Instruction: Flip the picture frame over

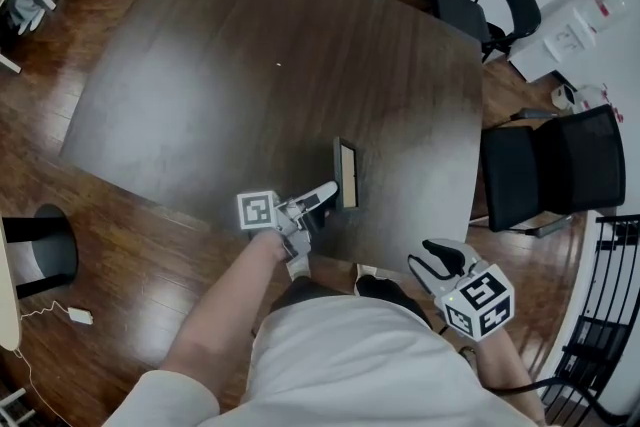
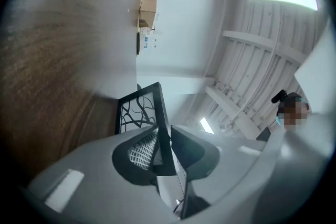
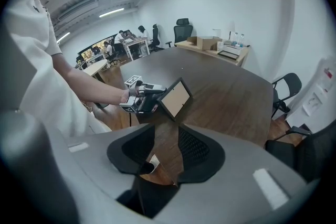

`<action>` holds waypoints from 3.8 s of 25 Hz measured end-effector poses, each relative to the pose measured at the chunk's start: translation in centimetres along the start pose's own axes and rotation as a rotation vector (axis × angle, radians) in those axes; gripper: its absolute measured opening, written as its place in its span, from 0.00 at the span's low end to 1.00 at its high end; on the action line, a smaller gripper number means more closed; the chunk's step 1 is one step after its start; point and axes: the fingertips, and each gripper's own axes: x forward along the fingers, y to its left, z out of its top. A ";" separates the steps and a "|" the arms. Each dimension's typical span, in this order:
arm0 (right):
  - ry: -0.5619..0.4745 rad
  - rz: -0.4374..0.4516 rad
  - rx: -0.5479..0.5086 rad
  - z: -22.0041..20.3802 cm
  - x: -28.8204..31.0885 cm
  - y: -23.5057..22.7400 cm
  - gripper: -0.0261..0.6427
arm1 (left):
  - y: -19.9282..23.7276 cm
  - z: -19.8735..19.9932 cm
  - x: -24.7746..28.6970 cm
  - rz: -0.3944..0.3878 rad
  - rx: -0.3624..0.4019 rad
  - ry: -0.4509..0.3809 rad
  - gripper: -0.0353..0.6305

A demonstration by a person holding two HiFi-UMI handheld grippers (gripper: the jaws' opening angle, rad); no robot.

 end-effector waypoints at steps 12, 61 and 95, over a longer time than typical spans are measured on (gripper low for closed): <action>-0.029 0.017 0.003 1.4 1.2 1.5 0.25 | 1.1 0.9 -2.0 0.098 0.008 0.029 0.16; -0.318 0.271 -0.184 -13.7 -8.3 -0.9 0.24 | -14.2 -24.3 -8.4 0.976 0.950 -0.098 0.11; -0.404 0.091 -0.149 -19.8 -13.2 22.7 0.25 | -21.4 -38.4 -24.1 0.673 1.143 0.115 0.09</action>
